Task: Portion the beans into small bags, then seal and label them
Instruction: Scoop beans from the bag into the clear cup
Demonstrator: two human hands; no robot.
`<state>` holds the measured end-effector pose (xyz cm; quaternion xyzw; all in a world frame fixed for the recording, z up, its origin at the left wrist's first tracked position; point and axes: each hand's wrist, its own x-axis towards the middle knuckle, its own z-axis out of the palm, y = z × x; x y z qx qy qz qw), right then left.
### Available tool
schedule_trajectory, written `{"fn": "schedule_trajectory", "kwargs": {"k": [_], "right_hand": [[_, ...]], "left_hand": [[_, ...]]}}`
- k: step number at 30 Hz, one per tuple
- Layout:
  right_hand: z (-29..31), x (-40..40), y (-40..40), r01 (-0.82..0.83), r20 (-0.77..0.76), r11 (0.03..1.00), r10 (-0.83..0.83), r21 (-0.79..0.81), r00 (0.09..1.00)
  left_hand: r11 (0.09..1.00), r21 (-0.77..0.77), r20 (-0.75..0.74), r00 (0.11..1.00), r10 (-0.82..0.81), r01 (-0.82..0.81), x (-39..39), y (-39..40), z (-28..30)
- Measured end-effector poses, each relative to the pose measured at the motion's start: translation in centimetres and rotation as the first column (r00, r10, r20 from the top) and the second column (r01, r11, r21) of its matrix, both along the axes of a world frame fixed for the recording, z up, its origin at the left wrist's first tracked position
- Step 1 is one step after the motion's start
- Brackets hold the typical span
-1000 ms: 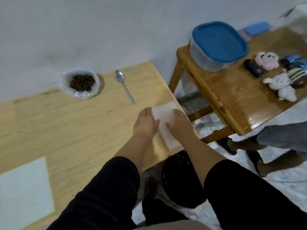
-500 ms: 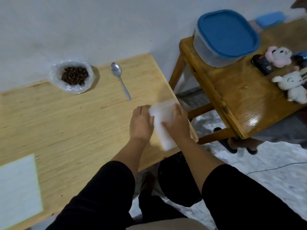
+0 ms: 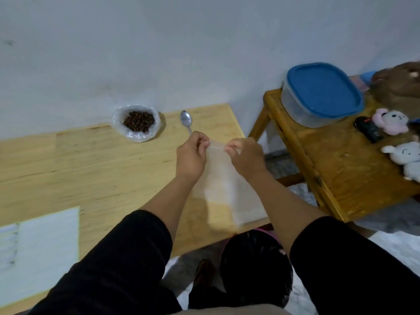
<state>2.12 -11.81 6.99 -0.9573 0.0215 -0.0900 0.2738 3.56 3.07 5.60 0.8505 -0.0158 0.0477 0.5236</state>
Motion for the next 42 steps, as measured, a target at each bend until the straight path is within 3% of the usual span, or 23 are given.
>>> {"fn": "schedule_trajectory", "kwargs": {"k": [4, 6, 9, 14, 18, 24, 26, 29, 32, 36, 42], "right_hand": [[3.2, 1.6, 5.0, 0.067, 0.043, 0.933, -0.088, 0.353, 0.995], [4.3, 2.4, 7.9, 0.117, -0.05, 0.844, -0.107, 0.524, 0.993], [5.3, 3.4, 12.3, 0.11, -0.147, 0.663, 0.0, 0.741, 0.989], [6.1, 3.9, 18.6, 0.09, -0.216, 0.465, 0.225, 0.881, 0.95], [5.8, 4.2, 22.0, 0.079, -0.218, 0.407, 0.307, 0.91, 0.926], [5.6, 5.0, 24.0, 0.051, -0.203, 0.468, 0.28, 0.882, 0.938], [5.6, 5.5, 24.1, 0.02, -0.181, 0.534, 0.251, 0.845, 0.951], [5.7, 6.2, 24.0, -0.078, -0.089, 0.707, 0.197, 0.703, 0.976], [6.1, 6.9, 23.7, -0.158, -0.014, 0.784, 0.208, 0.6, 0.978], [6.3, 7.7, 23.5, -0.223, 0.085, 0.844, 0.208, 0.487, 0.974], [5.2, 8.7, 23.2, -0.189, -0.015, 0.828, 0.231, 0.528, 0.973]], "left_hand": [[0.965, -0.089, 0.08, 0.964, 0.252, -0.245, 1.1, 3.9, 3.0], [0.931, -0.167, 0.043, 0.941, 0.336, -0.325, 1.0, 5.9, 4.4], [0.918, -0.226, -0.092, 0.945, 0.314, -0.327, 0.7, 9.1, 5.5], [0.896, -0.308, -0.131, 0.947, 0.295, -0.321, 0.6, 14.5, 5.8], [0.885, -0.337, -0.133, 0.947, 0.294, -0.322, 0.7, 17.7, 5.5], [0.847, -0.437, -0.169, 0.952, 0.254, -0.304, 1.2, 19.9, 4.7], [0.81, -0.505, -0.2, 0.953, 0.226, -0.298, 1.6, 20.0, 5.1], [0.758, -0.551, -0.258, 0.935, 0.243, -0.349, 2.6, 20.0, 6.0], [0.781, -0.473, -0.262, 0.912, 0.317, -0.407, 3.7, 19.8, 6.6], [0.861, -0.291, -0.148, 0.908, 0.391, -0.418, 4.5, 19.3, 7.3], [0.896, -0.149, -0.064, 0.908, 0.414, -0.419, 4.7, 18.8, 7.0]]}}
